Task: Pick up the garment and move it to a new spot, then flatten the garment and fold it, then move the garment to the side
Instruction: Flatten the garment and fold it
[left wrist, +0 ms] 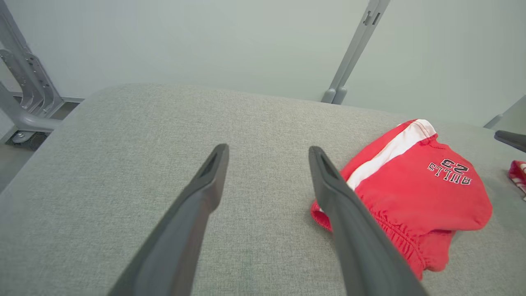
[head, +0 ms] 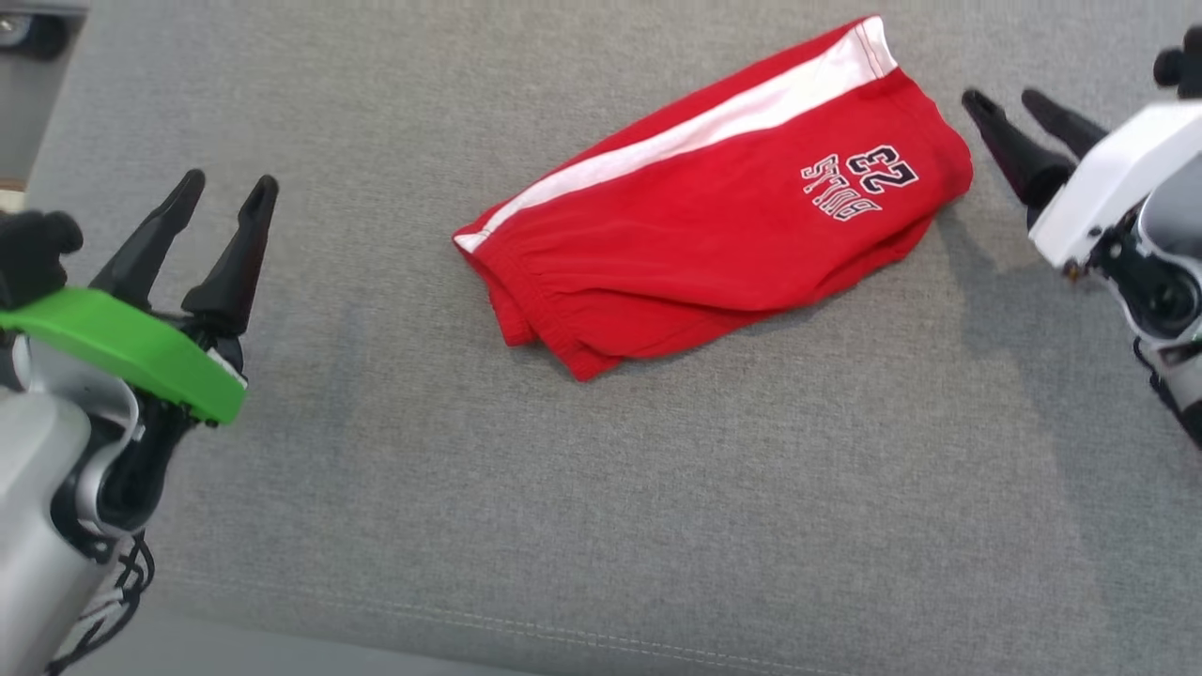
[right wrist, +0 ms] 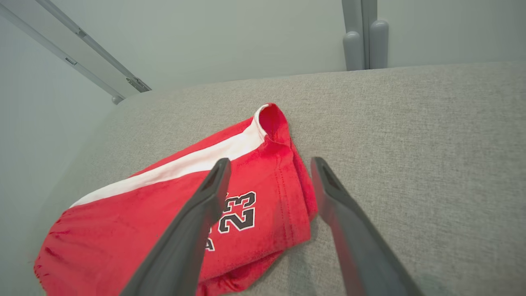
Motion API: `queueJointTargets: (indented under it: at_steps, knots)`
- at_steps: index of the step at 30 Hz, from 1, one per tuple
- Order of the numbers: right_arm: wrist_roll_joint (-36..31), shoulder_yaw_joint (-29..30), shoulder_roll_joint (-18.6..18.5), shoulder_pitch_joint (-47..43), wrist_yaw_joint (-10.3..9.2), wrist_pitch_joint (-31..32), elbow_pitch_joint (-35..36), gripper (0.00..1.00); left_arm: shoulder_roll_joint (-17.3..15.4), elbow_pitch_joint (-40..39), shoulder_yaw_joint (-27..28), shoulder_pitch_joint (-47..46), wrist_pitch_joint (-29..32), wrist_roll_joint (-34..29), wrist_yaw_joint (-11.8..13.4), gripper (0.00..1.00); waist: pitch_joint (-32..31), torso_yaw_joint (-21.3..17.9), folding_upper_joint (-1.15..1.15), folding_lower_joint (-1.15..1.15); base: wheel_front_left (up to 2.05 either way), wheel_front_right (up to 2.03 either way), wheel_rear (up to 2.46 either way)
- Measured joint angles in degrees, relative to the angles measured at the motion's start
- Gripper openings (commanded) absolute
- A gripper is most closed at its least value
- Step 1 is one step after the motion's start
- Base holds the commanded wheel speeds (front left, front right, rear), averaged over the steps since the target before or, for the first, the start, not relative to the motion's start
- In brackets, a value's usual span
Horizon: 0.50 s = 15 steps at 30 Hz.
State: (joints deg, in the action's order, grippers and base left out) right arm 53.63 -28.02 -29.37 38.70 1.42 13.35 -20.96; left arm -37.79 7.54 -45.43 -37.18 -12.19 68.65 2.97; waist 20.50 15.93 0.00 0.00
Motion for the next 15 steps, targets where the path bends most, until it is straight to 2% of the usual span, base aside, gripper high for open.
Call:
queueJointTargets:
  at_steps: [2,5,10,12,15]
  knots:
    - [-0.69,-0.24,-0.26,-1.82,0.0,-0.89,-0.78,1.0,0.1,-0.86,0.02,1.61,-2.04,-1.68,2.09,1.0,-1.19,0.61,0.0,0.0,0.0,0.0,0.0]
    - [-2.65,-0.77,-1.74,-3.4,-0.32,-2.29,-1.69,1.0,0.74,-2.69,-0.35,3.62,-2.49,-2.96,3.18,1.0,-2.44,2.14,0.0,0.0,0.0,0.0,0.0]
    - [-4.35,-0.41,-3.2,-3.94,-2.05,-3.59,-2.93,1.0,1.64,-5.25,-0.48,7.17,-2.49,-5.94,3.63,1.0,-3.49,5.46,0.0,0.0,0.0,0.0,0.0]
    - [-4.3,-0.16,-3.16,-3.97,-2.2,-3.76,-3.32,1.0,2.1,-5.78,-0.07,7.9,-2.49,-5.94,3.68,1.0,-3.57,6.13,0.0,0.0,0.0,0.0,0.0]
    - [-4.26,0.08,-3.19,-4.05,-3.2,-3.76,-4.21,1.0,3.87,-6.75,1.1,9.93,-2.49,-6.87,3.81,1.0,-3.59,8.06,0.0,0.0,0.0,0.0,0.0]
